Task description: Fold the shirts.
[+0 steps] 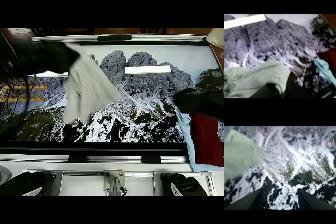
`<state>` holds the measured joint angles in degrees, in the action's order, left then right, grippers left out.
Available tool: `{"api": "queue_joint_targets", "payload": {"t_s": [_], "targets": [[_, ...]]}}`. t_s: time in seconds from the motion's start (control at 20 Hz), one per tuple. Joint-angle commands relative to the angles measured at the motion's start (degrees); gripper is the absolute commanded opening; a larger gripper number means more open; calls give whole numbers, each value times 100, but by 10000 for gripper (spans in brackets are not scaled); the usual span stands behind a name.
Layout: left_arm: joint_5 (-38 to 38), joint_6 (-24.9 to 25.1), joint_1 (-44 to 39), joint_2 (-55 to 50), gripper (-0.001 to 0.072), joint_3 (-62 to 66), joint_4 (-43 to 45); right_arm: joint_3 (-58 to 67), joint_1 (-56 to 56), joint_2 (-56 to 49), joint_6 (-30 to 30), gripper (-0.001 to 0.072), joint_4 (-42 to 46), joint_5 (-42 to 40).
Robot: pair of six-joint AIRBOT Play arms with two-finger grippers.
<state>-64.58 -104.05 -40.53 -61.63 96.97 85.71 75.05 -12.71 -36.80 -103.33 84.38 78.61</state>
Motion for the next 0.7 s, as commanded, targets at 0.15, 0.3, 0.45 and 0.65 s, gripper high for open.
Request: {"api": "queue_joint_targets", "payload": {"t_s": [0.15, 0.3, 0.45, 0.65], "targets": [[828, -1707, -1384, -63, 36, -2883, 831, -11, 4, 1043, -614, 543, 39, 820], [562, -1862, -1257, -492, 717, -3062, 636, -55, 4, 850, -581, 543, 13, 1211], [-601, -894, -654, -415, 713, -2522, 645, -55, 4, 485, -420, 545, -28, 1331], [-3003, 1102, 817, -205, 712, -1832, 562, -55, 4, -459, 317, 545, -26, 1768]]}}
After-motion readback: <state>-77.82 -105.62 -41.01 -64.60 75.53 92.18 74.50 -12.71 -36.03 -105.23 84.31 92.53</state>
